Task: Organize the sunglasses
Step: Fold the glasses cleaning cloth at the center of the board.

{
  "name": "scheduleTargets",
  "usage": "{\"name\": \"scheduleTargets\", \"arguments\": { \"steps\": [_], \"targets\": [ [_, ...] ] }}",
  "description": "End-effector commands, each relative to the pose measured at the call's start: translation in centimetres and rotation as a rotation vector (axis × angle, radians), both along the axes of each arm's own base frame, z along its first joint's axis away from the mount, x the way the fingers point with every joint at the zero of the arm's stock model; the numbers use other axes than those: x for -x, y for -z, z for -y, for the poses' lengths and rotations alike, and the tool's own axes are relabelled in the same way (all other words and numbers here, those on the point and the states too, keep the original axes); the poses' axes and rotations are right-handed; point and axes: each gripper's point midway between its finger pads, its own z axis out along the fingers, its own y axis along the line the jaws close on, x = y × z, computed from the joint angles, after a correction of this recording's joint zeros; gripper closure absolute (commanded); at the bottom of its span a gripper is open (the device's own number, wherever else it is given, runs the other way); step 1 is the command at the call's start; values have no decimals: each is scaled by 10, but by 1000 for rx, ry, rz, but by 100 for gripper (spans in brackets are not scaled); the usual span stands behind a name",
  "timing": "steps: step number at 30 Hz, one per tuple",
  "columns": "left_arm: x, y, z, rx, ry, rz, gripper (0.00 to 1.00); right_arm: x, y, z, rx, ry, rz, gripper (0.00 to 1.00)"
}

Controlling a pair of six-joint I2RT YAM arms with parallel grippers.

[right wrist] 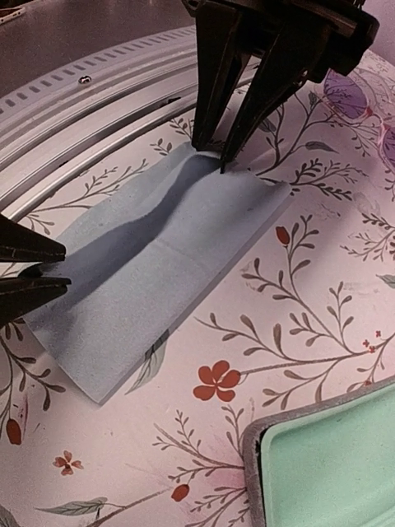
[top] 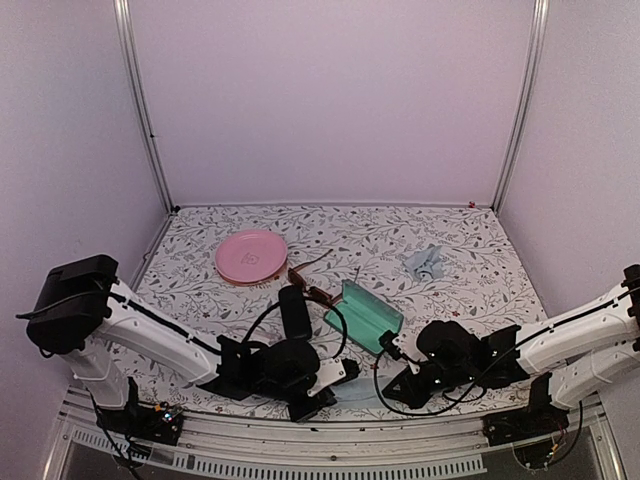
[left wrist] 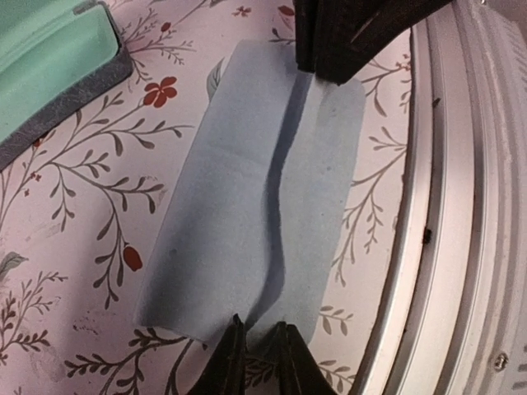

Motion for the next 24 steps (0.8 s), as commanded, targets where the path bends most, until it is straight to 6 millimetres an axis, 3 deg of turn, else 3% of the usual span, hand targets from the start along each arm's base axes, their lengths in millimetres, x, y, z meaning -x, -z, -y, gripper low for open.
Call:
{"name": "scheduleTargets", "arguments": {
  "steps": [1, 16, 24],
  "targets": [
    [10, -3, 3, -2, 20, -6, 82, 7, 1, -1, -13, -9, -17, 88],
    [28, -8, -5, -13, 50, -10, 73, 21, -5, 4, -17, -4, -23, 75],
    [22, -27, -10, 23, 38, 26, 59, -11, -30, 18, 7, 177, 62, 64]
  ]
}}
